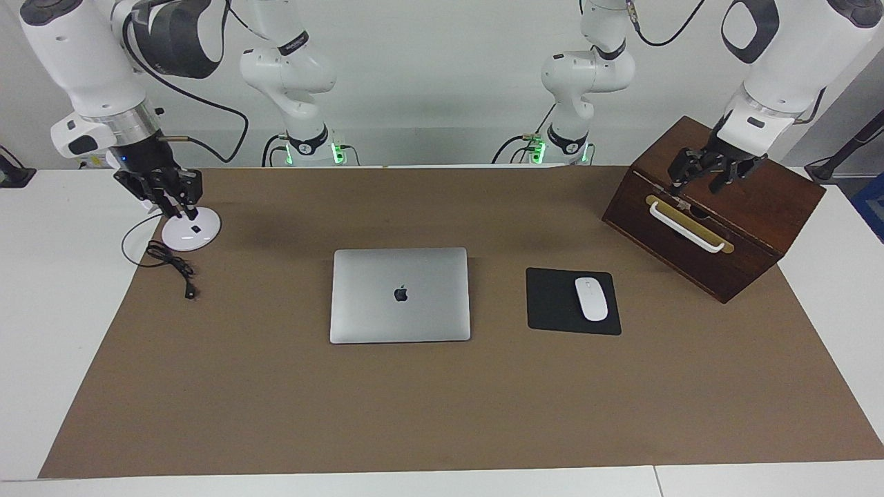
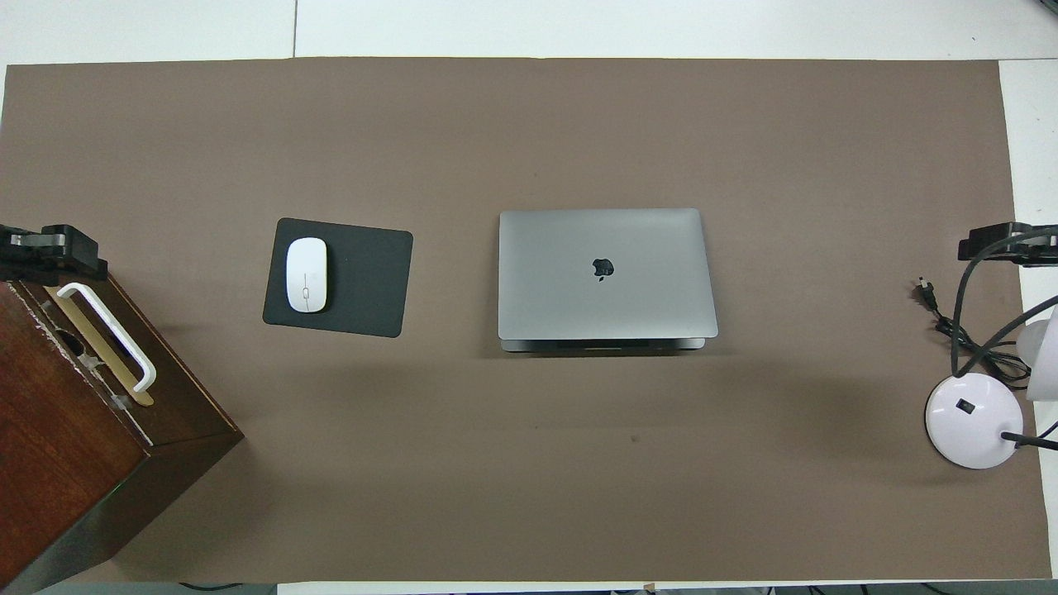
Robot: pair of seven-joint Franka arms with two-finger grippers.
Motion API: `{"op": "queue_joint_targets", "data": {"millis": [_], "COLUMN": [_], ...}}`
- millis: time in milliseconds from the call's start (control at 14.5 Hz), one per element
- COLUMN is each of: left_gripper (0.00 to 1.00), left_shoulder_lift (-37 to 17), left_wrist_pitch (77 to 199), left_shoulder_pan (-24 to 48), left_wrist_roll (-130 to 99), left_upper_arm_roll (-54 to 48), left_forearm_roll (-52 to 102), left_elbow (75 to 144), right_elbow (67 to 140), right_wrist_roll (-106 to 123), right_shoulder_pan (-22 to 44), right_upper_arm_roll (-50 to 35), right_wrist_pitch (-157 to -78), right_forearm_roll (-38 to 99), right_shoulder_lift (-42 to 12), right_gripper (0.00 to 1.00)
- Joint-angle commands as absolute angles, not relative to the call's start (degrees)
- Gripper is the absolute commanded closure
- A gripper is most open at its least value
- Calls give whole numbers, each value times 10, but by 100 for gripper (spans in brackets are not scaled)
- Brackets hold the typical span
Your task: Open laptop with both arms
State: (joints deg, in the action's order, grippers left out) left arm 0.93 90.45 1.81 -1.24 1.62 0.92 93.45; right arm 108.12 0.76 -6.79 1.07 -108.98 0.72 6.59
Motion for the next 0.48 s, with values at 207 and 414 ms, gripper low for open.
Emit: {"op": "queue_joint_targets", "data": {"millis": [207,414], "left_gripper": [100,100], "left_shoulder_lift": [25,43], "left_wrist_pitch": [945,996], "left_shoulder_pan": [19,22], "left_wrist_roll": [-96,-94], "left_upper_arm_roll": [11,9], "left_forearm_roll": [32,61], "left_elbow": [963,1009], "right_elbow": [1132,1158], "right_wrist_roll": [-67,-105], "right_shoulder_pan": [-33,-19], "right_upper_arm_roll": [9,8], "right_wrist_pitch": [-1171,-1214], "right_forearm_roll": [15,16], "right_shoulder_lift": [75,75], "right_gripper": [0,0]}}
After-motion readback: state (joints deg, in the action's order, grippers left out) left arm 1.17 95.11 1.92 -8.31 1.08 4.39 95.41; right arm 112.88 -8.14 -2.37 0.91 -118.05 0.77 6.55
